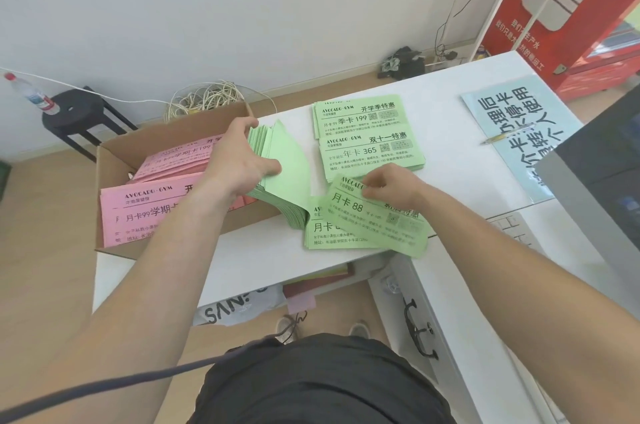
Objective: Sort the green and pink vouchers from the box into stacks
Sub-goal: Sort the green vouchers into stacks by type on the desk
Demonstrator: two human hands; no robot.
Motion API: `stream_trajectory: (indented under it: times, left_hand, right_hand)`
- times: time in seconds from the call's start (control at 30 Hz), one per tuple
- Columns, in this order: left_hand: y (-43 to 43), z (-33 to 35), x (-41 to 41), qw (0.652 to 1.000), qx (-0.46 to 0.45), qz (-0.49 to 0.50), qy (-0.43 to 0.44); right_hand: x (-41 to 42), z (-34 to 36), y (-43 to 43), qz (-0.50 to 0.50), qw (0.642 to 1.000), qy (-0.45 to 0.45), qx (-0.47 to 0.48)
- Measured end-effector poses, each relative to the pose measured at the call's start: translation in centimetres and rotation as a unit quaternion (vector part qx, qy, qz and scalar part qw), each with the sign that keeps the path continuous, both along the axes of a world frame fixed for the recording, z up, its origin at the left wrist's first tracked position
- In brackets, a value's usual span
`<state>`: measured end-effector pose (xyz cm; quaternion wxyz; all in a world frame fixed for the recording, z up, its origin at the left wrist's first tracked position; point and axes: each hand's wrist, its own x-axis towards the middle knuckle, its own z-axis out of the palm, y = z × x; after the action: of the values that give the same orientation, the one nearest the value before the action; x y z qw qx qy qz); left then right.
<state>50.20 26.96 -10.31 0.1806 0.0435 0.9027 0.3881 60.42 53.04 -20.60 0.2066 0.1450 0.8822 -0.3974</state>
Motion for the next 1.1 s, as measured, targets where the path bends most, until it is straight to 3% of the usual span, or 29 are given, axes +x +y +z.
stream_trajectory:
  times: [0.2, 0.37, 0.6, 0.87, 1.1]
  left_hand:
    - [-0.2, -0.1, -0.1, 1.000, 0.001, 0.005, 0.004]
    - [-0.4, -0.3, -0.1, 1.000, 0.005, 0.008, -0.002]
    - [-0.6, -0.4, -0.3, 1.000, 0.015, 0.013, -0.010]
    - [-0.8, -0.6, -0.2, 1.000, 0.018, 0.017, -0.004]
    - [-0.7, -0.4, 0.0, 1.000, 0.014, 0.019, -0.008]
  right_hand:
    - [-2.8, -0.4, -1.8, 0.106, 0.992, -0.032, 0.053]
    - [-2.7, -1.8, -2.8, 0.032, 0.995, -0.003, 0.098]
    - [-2.3, -3.2, -3.6, -0.042, 0.996, 0.011, 0.084]
    - [-2.1, -3.8, -4.3, -0.047, 0.994, 0.010, 0.101]
    - [-1.0, -3.3, -3.9, -0.059, 0.973, 0.061, 0.214]
